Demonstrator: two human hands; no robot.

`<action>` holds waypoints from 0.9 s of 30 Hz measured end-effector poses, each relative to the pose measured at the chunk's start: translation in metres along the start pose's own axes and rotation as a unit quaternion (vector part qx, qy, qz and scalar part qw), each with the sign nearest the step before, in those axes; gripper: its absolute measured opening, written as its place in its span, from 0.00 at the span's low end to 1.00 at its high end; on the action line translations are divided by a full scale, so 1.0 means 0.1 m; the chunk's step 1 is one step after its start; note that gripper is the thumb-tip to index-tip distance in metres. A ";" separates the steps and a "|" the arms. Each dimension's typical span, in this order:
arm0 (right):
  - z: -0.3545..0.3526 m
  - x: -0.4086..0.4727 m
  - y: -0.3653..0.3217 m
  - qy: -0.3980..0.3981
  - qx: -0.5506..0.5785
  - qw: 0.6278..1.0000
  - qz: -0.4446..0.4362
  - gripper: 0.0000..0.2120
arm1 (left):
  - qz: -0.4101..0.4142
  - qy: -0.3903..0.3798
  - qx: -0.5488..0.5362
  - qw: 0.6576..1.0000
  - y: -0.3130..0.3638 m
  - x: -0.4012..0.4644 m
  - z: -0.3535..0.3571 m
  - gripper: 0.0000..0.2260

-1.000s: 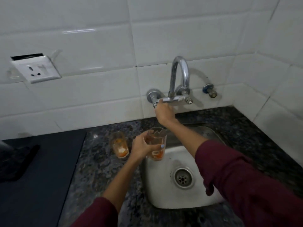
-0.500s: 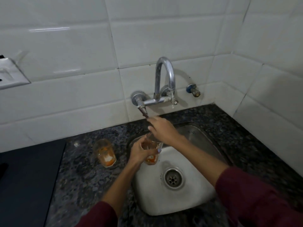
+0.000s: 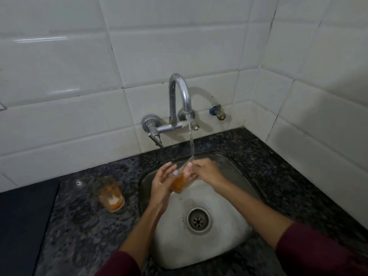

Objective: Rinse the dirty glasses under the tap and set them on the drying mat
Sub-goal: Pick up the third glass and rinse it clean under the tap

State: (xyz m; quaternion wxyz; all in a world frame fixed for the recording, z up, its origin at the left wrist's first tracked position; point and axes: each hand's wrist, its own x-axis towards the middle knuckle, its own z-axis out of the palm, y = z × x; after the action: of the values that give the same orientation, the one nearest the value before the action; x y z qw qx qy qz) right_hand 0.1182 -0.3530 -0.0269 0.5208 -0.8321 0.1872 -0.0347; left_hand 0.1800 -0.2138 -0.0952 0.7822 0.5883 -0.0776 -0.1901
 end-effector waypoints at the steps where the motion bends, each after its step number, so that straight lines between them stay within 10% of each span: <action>1: 0.03 0.00 -0.04 -0.003 0.043 0.999 0.018 0.12 | 0.015 0.016 -0.005 1.000 0.01 0.01 0.01 0.17; 6: 0.22 -0.07 -0.11 -0.058 0.178 0.982 0.009 0.10 | 0.020 0.120 0.005 0.993 0.01 0.03 0.05 0.03; 12: 0.05 -0.01 0.26 -0.246 -0.246 0.926 -0.150 0.13 | -0.249 0.057 -0.001 0.967 0.10 0.11 -0.01 0.08; 15: 0.00 0.03 0.12 -0.226 -0.143 0.960 -0.078 0.09 | -0.259 0.017 -0.082 0.962 0.13 0.15 0.05 0.08; 19: 0.00 0.01 0.00 -0.189 0.205 0.952 0.129 0.10 | -0.051 0.063 -0.084 0.993 0.01 0.18 0.11 0.04; 27: 0.04 0.05 0.05 -0.184 0.256 0.939 0.134 0.10 | -0.047 0.061 -0.015 0.997 -0.09 0.14 0.12 0.07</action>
State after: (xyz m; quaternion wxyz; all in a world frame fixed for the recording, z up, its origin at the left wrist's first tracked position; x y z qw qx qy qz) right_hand 0.1225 -0.3532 -0.0339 0.7417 -0.6293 0.1827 0.1430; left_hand 0.1872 -0.2322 -0.1016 0.7843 0.5899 0.0008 -0.1919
